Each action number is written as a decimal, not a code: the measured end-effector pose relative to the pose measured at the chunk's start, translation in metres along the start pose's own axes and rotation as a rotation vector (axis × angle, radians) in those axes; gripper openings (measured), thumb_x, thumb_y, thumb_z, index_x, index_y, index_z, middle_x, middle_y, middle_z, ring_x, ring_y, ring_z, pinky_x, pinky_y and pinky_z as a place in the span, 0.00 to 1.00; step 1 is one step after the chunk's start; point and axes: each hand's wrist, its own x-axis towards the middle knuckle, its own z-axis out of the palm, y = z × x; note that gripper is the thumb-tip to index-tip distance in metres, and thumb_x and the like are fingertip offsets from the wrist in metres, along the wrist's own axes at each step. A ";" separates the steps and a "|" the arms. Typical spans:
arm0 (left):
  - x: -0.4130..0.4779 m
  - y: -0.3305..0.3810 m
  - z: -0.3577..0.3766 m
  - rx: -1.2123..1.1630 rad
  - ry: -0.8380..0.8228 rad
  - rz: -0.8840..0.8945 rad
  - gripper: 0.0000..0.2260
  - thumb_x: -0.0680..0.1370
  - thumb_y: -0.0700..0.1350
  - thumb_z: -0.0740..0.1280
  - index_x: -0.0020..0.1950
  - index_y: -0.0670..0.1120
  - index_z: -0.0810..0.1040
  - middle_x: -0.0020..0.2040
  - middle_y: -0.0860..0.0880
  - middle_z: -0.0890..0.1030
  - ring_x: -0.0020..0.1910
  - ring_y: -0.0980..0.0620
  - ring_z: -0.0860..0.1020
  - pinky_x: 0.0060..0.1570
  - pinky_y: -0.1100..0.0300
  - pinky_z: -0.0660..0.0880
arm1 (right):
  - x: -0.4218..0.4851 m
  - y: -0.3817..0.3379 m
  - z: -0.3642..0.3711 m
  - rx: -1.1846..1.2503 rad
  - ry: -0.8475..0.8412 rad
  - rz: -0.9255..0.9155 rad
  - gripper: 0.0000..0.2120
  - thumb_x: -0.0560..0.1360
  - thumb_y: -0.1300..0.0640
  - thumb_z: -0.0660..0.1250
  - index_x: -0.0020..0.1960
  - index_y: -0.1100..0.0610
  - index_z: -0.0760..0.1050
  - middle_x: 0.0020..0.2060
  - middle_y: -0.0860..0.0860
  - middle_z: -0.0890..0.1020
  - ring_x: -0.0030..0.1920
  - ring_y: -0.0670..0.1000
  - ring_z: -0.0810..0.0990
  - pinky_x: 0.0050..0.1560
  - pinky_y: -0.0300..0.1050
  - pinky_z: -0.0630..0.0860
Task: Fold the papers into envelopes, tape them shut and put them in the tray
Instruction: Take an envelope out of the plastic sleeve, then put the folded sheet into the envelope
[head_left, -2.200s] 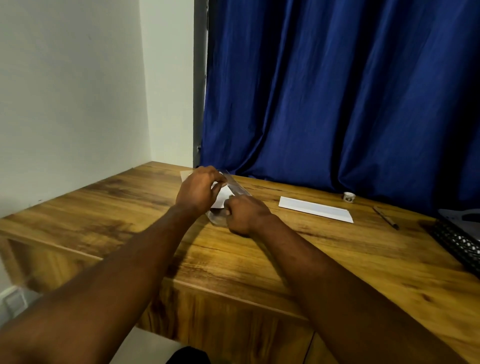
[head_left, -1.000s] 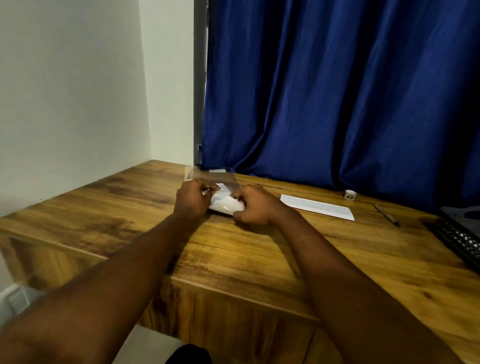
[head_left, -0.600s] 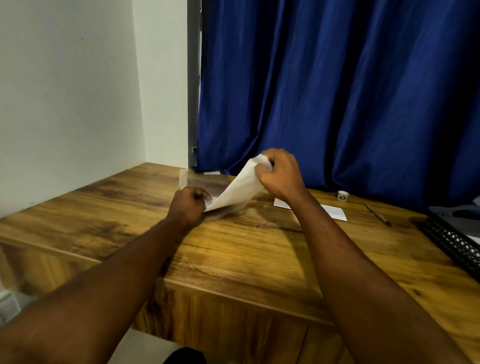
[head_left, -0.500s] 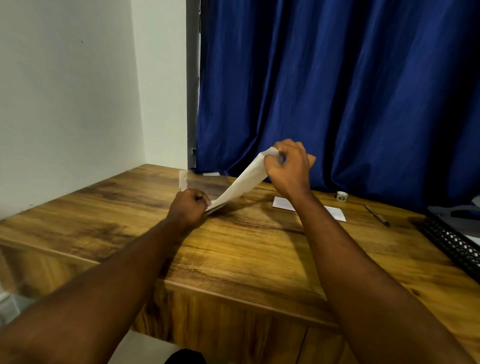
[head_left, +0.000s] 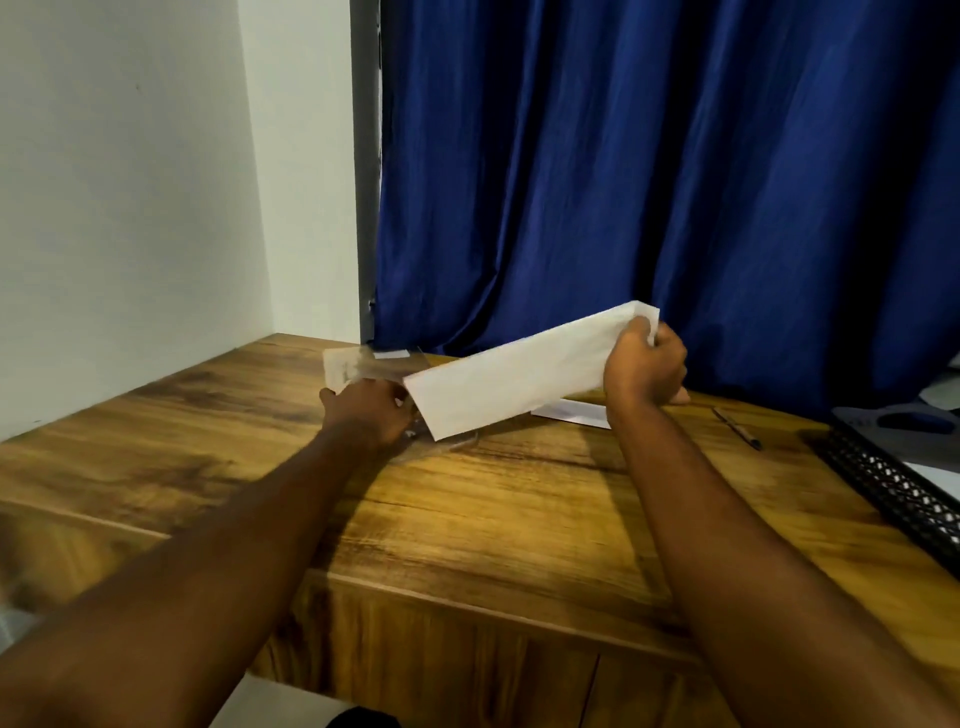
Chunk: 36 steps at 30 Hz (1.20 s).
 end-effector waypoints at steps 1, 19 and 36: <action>0.000 0.000 0.001 0.034 -0.012 0.006 0.17 0.79 0.62 0.64 0.62 0.56 0.81 0.60 0.51 0.83 0.61 0.47 0.76 0.67 0.37 0.62 | 0.003 0.004 0.000 -0.027 -0.016 0.031 0.16 0.79 0.44 0.61 0.53 0.51 0.83 0.52 0.48 0.85 0.58 0.55 0.78 0.70 0.56 0.65; 0.021 0.010 0.015 0.081 -0.160 -0.031 0.33 0.76 0.76 0.54 0.67 0.56 0.78 0.74 0.44 0.71 0.72 0.39 0.69 0.67 0.26 0.65 | 0.023 0.059 -0.009 -0.197 -0.206 0.218 0.22 0.83 0.53 0.62 0.74 0.60 0.72 0.70 0.60 0.79 0.68 0.64 0.78 0.69 0.57 0.75; 0.051 0.127 0.026 -0.241 0.185 0.604 0.40 0.71 0.78 0.62 0.73 0.51 0.70 0.75 0.51 0.66 0.71 0.49 0.68 0.65 0.41 0.73 | 0.075 0.067 -0.039 -0.050 -0.641 0.401 0.07 0.81 0.59 0.69 0.57 0.60 0.79 0.45 0.55 0.85 0.33 0.50 0.78 0.24 0.41 0.70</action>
